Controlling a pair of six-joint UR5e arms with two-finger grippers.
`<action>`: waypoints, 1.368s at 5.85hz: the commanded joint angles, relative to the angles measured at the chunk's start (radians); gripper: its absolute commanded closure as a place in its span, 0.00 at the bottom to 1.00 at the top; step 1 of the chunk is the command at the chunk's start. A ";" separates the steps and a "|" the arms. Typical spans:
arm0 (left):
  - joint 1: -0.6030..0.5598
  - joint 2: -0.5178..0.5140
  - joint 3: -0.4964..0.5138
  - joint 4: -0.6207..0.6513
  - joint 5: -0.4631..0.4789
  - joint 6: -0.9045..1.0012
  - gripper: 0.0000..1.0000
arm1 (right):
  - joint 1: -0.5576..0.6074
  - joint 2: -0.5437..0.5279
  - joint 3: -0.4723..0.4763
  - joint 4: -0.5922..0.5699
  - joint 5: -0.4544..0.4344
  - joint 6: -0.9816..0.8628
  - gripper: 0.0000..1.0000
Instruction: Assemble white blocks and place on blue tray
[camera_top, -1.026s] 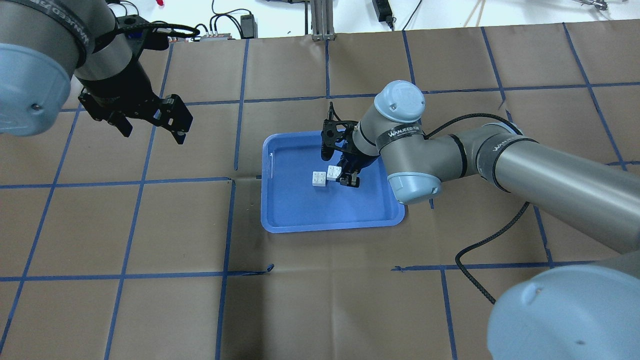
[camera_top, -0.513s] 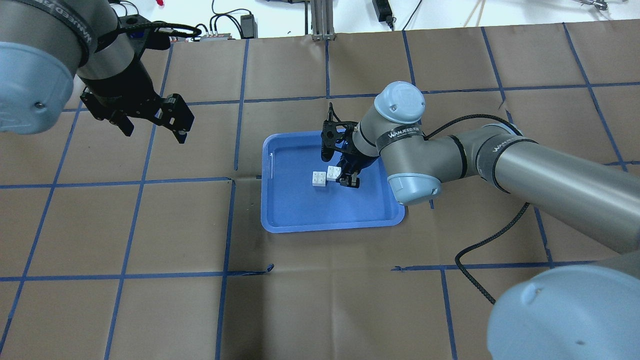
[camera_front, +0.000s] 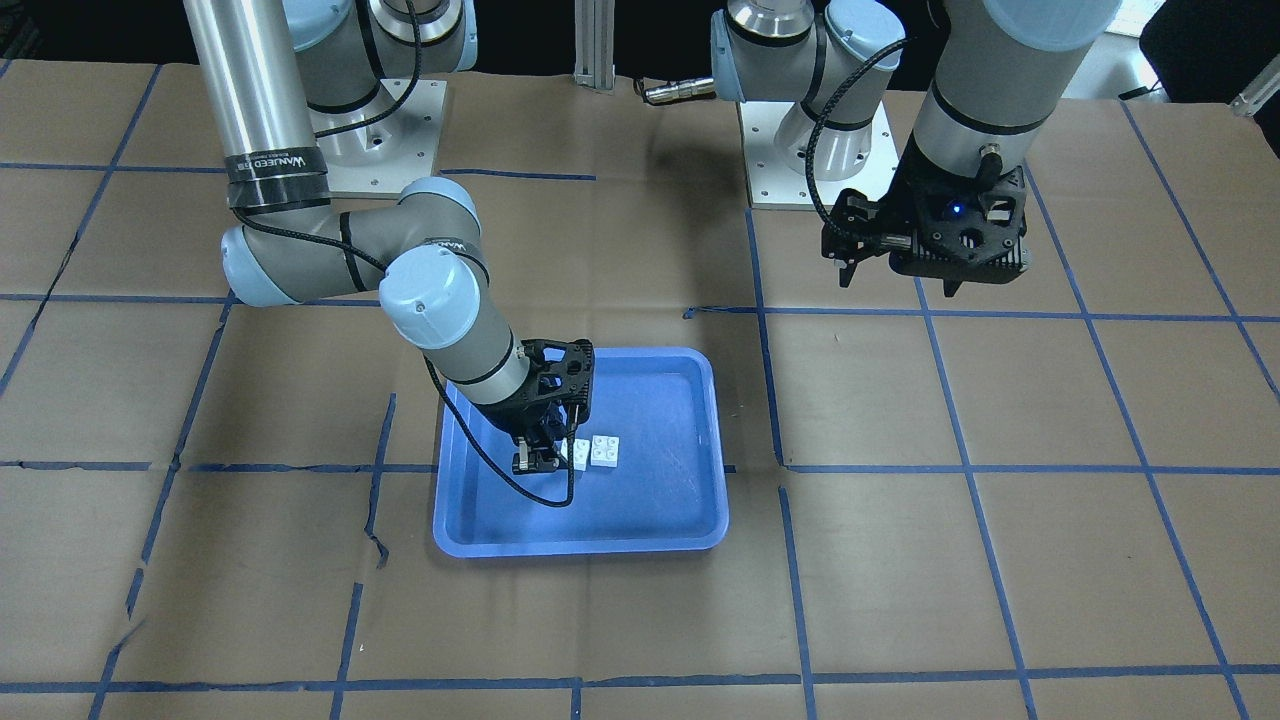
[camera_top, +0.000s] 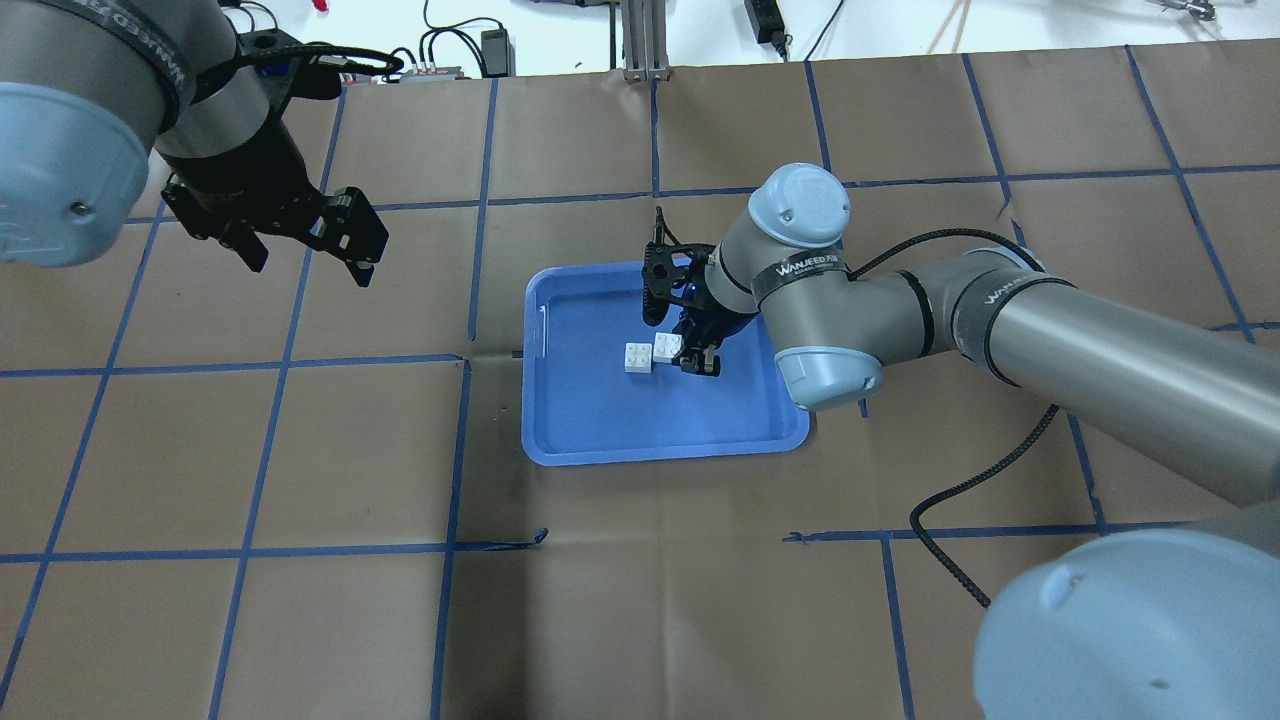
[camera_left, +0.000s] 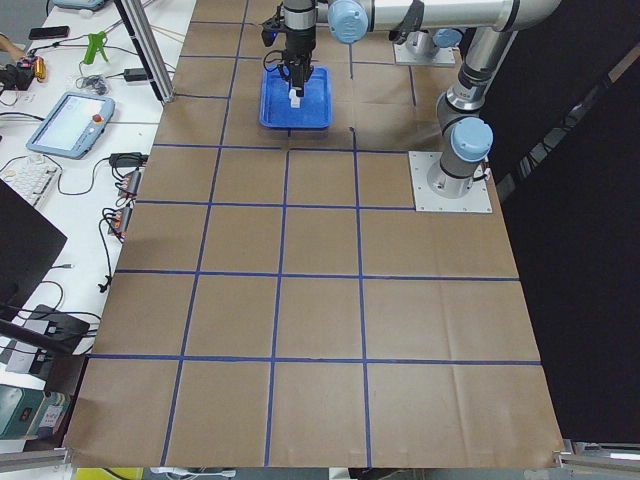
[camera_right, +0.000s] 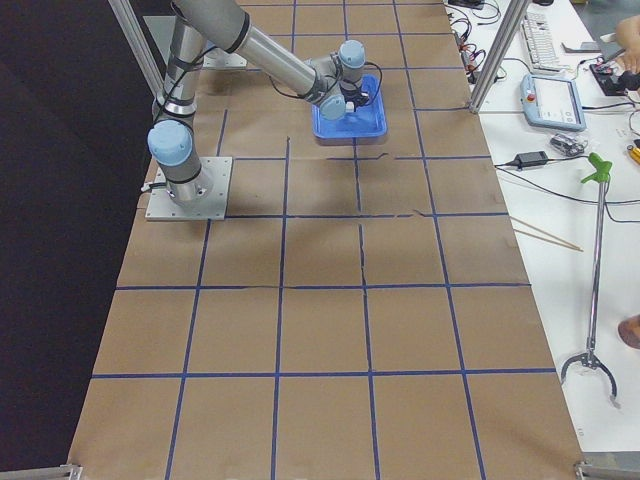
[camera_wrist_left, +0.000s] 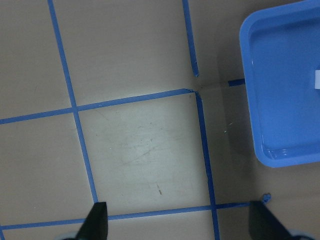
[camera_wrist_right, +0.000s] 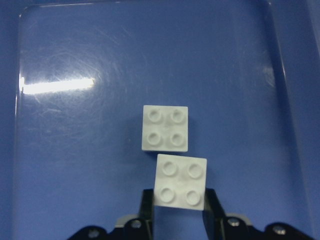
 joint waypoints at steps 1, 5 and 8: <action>-0.002 0.006 0.011 -0.003 0.004 -0.001 0.01 | 0.002 0.011 0.000 -0.006 0.003 -0.005 0.64; -0.005 0.003 0.008 -0.009 0.002 -0.001 0.01 | 0.008 0.016 0.002 -0.015 0.003 0.002 0.64; -0.005 0.002 -0.001 -0.001 -0.005 -0.006 0.01 | 0.008 0.008 0.014 -0.017 0.003 0.000 0.64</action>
